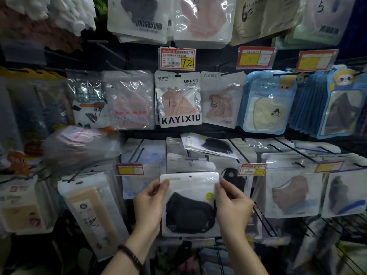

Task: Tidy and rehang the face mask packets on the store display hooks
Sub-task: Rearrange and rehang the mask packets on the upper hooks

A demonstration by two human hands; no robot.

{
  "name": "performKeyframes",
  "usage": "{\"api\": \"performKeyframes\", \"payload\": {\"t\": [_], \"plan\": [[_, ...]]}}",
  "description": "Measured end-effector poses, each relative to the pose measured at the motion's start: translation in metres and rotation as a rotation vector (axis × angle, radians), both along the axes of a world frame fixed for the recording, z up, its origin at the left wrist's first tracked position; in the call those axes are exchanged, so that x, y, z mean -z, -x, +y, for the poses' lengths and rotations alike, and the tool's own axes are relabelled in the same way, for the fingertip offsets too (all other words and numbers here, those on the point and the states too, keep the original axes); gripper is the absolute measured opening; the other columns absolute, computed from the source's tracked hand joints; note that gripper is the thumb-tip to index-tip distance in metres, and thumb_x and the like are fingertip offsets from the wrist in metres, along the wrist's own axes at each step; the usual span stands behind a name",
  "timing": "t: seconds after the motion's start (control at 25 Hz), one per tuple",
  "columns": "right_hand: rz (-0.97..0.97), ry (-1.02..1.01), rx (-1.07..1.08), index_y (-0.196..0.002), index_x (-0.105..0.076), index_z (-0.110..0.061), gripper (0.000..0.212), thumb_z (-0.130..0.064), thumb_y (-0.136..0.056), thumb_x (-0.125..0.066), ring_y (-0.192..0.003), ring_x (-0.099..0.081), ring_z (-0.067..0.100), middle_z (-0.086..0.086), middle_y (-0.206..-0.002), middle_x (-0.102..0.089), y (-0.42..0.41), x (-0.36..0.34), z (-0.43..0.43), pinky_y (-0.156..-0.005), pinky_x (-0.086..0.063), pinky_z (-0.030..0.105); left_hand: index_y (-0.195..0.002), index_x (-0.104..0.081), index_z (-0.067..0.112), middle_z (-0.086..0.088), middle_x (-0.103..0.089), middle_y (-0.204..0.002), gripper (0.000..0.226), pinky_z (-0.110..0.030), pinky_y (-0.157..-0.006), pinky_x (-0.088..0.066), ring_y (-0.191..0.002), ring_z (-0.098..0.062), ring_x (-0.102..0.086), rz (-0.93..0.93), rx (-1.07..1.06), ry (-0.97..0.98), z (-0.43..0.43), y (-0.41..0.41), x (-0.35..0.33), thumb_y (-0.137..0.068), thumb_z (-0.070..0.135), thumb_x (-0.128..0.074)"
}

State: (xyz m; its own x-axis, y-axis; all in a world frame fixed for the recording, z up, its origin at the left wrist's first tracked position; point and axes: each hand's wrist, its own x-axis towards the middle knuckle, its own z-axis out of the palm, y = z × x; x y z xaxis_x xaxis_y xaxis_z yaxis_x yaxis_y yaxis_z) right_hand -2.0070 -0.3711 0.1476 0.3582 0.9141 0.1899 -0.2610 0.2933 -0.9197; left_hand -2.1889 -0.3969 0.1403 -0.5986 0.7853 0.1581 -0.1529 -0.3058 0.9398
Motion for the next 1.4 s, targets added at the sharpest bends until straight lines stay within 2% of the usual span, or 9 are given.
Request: {"api": "performKeyframes", "payload": {"t": [0.24,0.36,0.52,0.64,0.8,1.0,1.08,1.2,1.4], "plan": [[0.027,-0.097,0.058,-0.114,-0.084,-0.017,0.021,-0.009,-0.095,-0.082,-0.098,-0.080,0.008,-0.003,-0.103,-0.085,0.003,-0.012,0.014,-0.090,-0.065,0.029,-0.108,-0.082,0.017,0.000,-0.084,-0.103,0.016,-0.048,-0.102,-0.060,-0.103,-0.020,-0.079,0.031,0.027,-0.015,0.022,0.006,-0.019,-0.094,0.025,-0.080],[-0.010,-0.087,0.059,-0.114,-0.085,-0.016,0.020,-0.010,-0.094,-0.083,-0.097,-0.080,0.008,-0.007,-0.098,-0.085,0.005,-0.011,0.019,-0.089,-0.064,0.031,-0.102,-0.082,0.021,0.004,-0.084,-0.099,0.008,-0.043,-0.102,-0.060,-0.100,-0.015,-0.079,0.048,-0.004,-0.007,0.027,0.009,-0.018,-0.095,0.021,-0.080],[-0.024,-0.054,0.094,-0.110,-0.086,-0.017,0.016,-0.014,-0.094,-0.084,-0.092,-0.080,0.008,-0.009,-0.092,-0.084,0.007,-0.012,0.025,-0.089,-0.065,0.034,-0.105,-0.082,0.022,0.007,-0.083,-0.100,0.011,-0.037,-0.098,-0.061,-0.101,-0.011,-0.078,0.076,-0.009,0.011,0.031,0.009,-0.020,-0.094,0.023,-0.082],[-0.080,-0.039,0.113,-0.106,-0.087,-0.020,0.013,-0.017,-0.094,-0.084,-0.088,-0.079,0.006,-0.012,-0.088,-0.084,0.007,-0.011,0.025,-0.087,-0.065,0.033,-0.102,-0.082,0.024,0.010,-0.083,-0.097,0.007,-0.027,-0.090,-0.061,-0.095,-0.005,-0.077,0.136,-0.027,0.016,0.032,0.010,-0.020,-0.095,0.022,-0.081],[-0.131,-0.007,0.125,-0.101,-0.087,-0.024,0.009,-0.021,-0.094,-0.084,-0.083,-0.078,0.006,-0.012,-0.085,-0.083,0.006,-0.010,0.026,-0.084,-0.066,0.034,-0.103,-0.083,0.020,0.007,-0.083,-0.092,0.010,-0.014,-0.078,-0.056,-0.092,-0.007,-0.077,0.181,-0.079,0.019,0.035,0.013,-0.020,-0.093,0.022,-0.083],[-0.231,0.009,0.165,-0.101,-0.086,-0.023,0.007,-0.022,-0.095,-0.082,-0.081,-0.076,0.001,-0.011,-0.084,-0.081,0.008,-0.013,0.031,-0.086,-0.066,0.034,-0.091,-0.075,0.031,0.007,-0.079,-0.092,0.008,-0.024,-0.079,-0.055,-0.091,-0.011,-0.074,0.205,-0.147,0.103,0.045,0.008,-0.022,-0.093,0.031,-0.083],[-0.274,0.020,0.169,-0.104,-0.085,-0.023,0.009,-0.023,-0.097,-0.080,-0.083,-0.075,0.002,-0.011,-0.087,-0.080,0.010,-0.014,0.033,-0.088,-0.066,0.037,-0.092,-0.077,0.027,0.005,-0.080,-0.092,0.006,-0.025,-0.079,-0.055,-0.094,-0.017,-0.075,0.152,-0.146,0.105,0.052,0.007,-0.020,-0.095,0.029,-0.082],[-0.330,0.034,0.140,-0.109,-0.084,-0.026,0.012,-0.025,-0.098,-0.078,-0.088,-0.075,0.003,-0.013,-0.092,-0.080,0.010,-0.015,0.035,-0.090,-0.066,0.040,-0.100,-0.074,0.026,0.006,-0.077,-0.097,0.009,-0.029,-0.082,-0.059,-0.095,-0.013,-0.073,0.162,-0.161,0.135,0.055,0.005,-0.020,-0.097,0.032,-0.079],[-0.557,0.009,0.065,-0.140,-0.070,-0.027,0.038,-0.030,-0.102,-0.072,-0.116,-0.069,0.011,-0.007,-0.127,-0.071,0.009,-0.015,0.023,-0.105,-0.059,0.043,-0.106,-0.063,0.021,0.003,-0.069,-0.102,0.025,-0.028,-0.078,-0.055,-0.095,-0.015,-0.067,0.272,-0.214,0.176,0.048,0.004,-0.019,-0.096,0.039,-0.077]]}}
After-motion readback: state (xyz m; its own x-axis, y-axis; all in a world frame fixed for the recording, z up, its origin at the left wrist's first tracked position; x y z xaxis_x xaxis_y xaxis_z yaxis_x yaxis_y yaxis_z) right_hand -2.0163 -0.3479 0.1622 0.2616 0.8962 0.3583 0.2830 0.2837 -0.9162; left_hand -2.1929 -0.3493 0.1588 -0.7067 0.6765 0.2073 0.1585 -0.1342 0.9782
